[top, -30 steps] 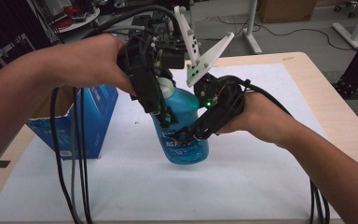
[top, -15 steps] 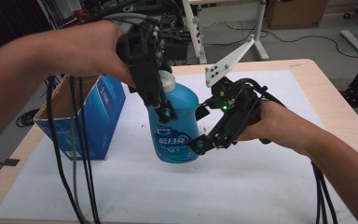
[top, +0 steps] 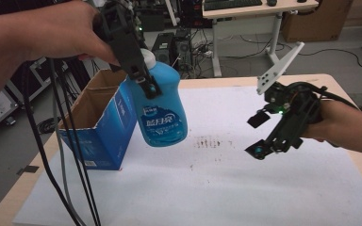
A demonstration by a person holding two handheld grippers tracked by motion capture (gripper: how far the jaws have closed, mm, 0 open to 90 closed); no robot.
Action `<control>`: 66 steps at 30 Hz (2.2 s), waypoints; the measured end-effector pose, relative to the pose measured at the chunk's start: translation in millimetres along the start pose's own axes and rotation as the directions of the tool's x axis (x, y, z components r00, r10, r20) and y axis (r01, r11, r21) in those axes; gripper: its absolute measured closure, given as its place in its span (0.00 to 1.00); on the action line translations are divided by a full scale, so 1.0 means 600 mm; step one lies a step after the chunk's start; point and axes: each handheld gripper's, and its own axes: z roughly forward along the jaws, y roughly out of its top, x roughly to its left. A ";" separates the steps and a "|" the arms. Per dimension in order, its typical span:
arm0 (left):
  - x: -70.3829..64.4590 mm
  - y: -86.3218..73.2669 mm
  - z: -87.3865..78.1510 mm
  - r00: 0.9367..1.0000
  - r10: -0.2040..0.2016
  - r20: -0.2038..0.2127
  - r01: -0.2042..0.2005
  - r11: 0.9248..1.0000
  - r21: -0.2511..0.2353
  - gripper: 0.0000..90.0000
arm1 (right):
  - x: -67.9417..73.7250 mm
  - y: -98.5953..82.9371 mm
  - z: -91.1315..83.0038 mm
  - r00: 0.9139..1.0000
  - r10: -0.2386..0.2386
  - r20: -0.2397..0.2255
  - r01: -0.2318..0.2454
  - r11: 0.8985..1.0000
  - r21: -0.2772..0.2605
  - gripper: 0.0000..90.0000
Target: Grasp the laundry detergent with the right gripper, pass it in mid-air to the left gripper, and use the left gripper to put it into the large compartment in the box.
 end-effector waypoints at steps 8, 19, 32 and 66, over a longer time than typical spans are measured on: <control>0.020 -0.029 -0.035 0.996 -0.090 -0.024 0.090 0.996 -0.001 0.42 | -0.022 -0.034 -0.046 0.997 0.043 0.064 -0.047 0.997 0.065 0.01; 0.049 -0.077 -0.076 0.970 -0.240 -0.048 0.238 0.970 -0.043 0.42 | -0.030 -0.059 -0.104 0.996 0.033 0.082 -0.044 0.989 0.141 0.01; 0.080 -0.153 -0.132 0.929 -0.364 -0.073 0.355 0.929 -0.106 0.42 | -0.034 -0.073 -0.138 0.983 0.060 0.176 -0.089 0.983 0.163 0.01; 0.161 -0.280 -0.016 0.929 -0.360 -0.085 0.359 0.933 -0.033 0.42 | -0.049 -0.060 -0.125 0.981 0.089 0.173 -0.122 0.974 0.193 0.01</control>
